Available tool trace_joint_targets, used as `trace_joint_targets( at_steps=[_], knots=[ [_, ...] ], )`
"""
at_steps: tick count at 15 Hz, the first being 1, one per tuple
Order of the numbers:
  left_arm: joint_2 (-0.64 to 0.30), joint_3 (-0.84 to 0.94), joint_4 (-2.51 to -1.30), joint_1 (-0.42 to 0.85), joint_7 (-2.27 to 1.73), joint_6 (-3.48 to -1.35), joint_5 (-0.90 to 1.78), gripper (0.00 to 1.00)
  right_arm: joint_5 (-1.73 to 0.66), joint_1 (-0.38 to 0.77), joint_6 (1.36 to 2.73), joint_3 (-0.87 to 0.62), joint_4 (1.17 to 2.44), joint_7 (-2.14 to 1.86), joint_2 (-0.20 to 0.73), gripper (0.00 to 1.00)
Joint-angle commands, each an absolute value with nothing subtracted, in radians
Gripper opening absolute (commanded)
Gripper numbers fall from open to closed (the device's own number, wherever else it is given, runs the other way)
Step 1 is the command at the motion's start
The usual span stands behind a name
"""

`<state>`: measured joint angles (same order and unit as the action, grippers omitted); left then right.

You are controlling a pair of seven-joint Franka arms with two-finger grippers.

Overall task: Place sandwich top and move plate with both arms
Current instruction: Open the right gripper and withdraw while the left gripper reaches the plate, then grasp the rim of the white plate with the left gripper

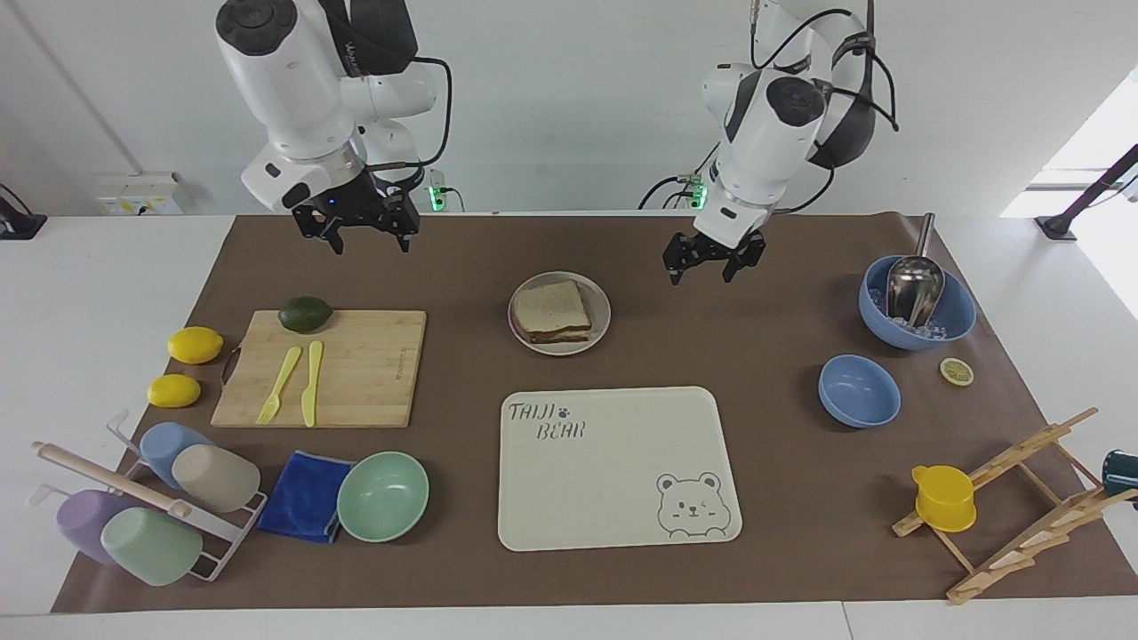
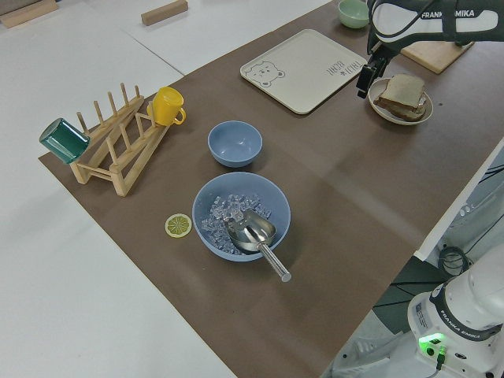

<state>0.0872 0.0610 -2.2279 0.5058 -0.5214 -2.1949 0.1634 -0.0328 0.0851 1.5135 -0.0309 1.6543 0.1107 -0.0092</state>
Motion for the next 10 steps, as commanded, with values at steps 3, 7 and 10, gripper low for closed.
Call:
trace_joint_targets(
  at_steps=[3,7,10],
  knots=[
    [0.032,0.046,-2.344,0.635,-0.577,-2.396,0.207,1.00,-0.051,0.069,1.464,-0.048,1.624,0.080,-0.011,1.00],
    [-0.055,0.046,-2.358,0.709,-0.581,-2.509,0.210,0.96,-0.052,0.031,1.445,-0.038,1.637,0.032,-0.018,1.00],
    [-0.075,0.046,-2.358,0.712,-0.580,-2.522,0.210,0.88,-0.052,0.026,1.439,-0.038,1.646,0.026,-0.026,1.00]
  ],
)
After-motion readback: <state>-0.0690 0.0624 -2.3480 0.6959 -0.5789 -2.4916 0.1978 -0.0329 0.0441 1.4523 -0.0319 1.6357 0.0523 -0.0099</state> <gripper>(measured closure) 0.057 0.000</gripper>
